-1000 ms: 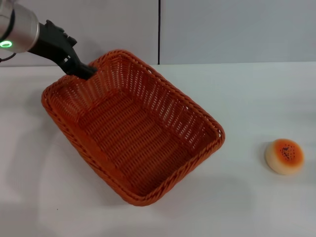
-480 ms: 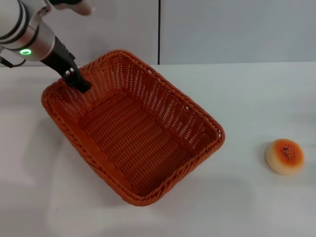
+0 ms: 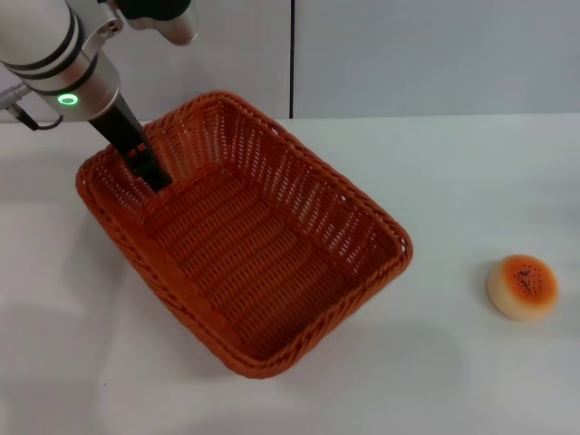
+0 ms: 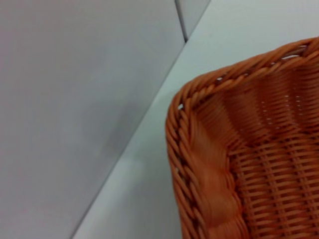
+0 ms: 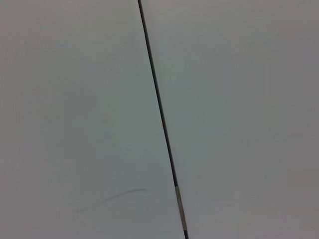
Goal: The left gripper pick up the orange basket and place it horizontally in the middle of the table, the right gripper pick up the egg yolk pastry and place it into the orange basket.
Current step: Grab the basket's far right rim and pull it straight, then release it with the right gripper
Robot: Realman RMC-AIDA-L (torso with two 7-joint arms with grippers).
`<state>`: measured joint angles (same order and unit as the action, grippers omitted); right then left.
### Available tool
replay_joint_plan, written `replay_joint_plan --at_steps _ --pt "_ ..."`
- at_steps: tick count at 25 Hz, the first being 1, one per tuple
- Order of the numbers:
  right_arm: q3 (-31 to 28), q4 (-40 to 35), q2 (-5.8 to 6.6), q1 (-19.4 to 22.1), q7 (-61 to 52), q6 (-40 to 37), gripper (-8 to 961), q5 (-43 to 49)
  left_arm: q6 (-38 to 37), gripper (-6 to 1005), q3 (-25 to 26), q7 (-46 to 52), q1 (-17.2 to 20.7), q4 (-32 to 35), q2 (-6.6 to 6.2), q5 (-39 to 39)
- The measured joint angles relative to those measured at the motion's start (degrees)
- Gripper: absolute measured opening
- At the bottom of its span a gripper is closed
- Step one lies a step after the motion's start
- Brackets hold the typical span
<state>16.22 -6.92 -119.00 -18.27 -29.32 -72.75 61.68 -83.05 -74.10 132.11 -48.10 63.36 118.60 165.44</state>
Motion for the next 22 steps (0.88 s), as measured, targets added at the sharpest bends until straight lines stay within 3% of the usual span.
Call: replay_joint_plan --at_steps 11,22 --pt "-0.2 0.3 0.00 0.0 1.4 0.4 492 -0.3 -3.9 793 0.5 0.1 -0.6 -1.3 0.17 -0.5" --pt "-0.2 0.1 0.11 -0.7 4.1 1.4 493 -0.3 -6.1 401 2.8 2.8 -1.9 -3.0 0.26 -2.4"
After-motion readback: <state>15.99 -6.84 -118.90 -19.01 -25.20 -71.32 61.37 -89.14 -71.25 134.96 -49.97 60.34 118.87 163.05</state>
